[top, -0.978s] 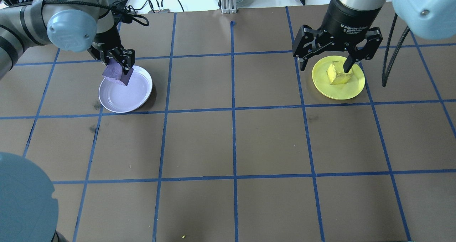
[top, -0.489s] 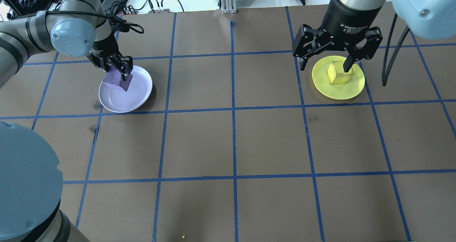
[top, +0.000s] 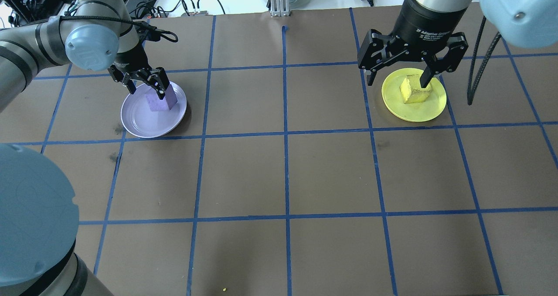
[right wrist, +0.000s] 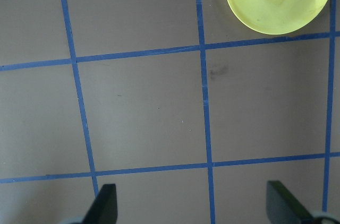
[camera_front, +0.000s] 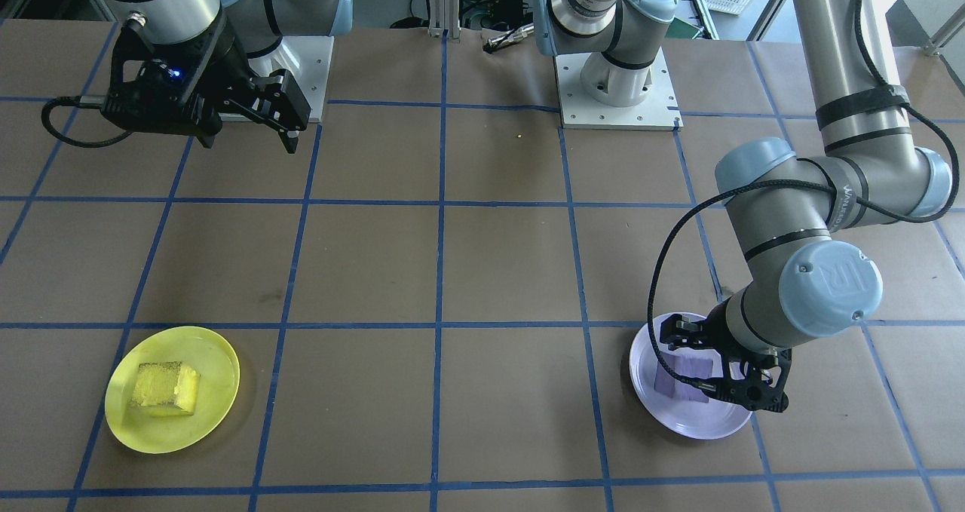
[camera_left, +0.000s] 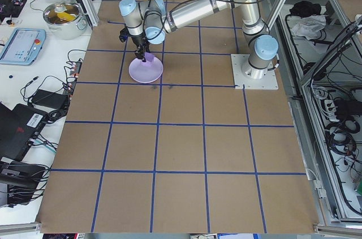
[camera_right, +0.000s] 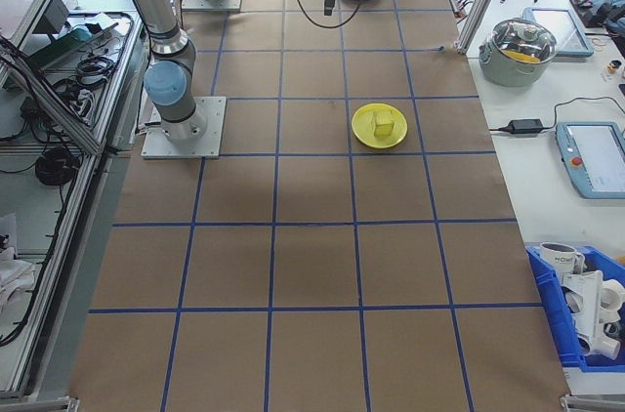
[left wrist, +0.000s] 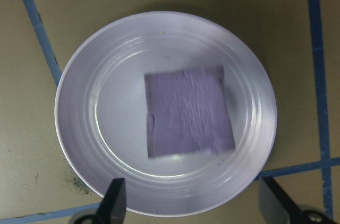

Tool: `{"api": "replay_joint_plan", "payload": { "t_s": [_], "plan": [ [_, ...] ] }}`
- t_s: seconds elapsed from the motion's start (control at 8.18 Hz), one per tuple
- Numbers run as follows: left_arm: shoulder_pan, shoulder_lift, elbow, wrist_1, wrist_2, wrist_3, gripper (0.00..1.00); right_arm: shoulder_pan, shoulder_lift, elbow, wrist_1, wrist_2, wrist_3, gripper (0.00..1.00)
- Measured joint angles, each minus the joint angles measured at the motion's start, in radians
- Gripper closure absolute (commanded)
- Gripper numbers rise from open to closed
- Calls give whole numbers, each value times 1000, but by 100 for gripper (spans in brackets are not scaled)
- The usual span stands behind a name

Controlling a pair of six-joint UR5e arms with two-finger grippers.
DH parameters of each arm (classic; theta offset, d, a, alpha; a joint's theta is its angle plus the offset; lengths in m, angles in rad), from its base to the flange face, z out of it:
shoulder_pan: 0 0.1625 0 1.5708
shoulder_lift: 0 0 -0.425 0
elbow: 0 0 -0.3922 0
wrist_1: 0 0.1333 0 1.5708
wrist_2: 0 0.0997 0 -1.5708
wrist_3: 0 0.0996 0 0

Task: Sort blocks by color into plates

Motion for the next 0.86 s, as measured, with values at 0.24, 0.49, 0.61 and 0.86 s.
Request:
{"api": "replay_joint_plan", "payload": {
  "t_s": [0.24,0.49,0.61,0.86],
  "plan": [
    [0,16,3,-2,-4,-2,0,0,0,0,0,1,0,0],
    [-7,59,16,-15,-1,-10,0,0,0,0,0,0,0,0],
    [-15,91,20,-30,-4,-47,0,0,0,0,0,0,0,0],
    [-57,176,22,-93,-21,-194,0,0,0,0,0,0,0,0]
  ]
}}
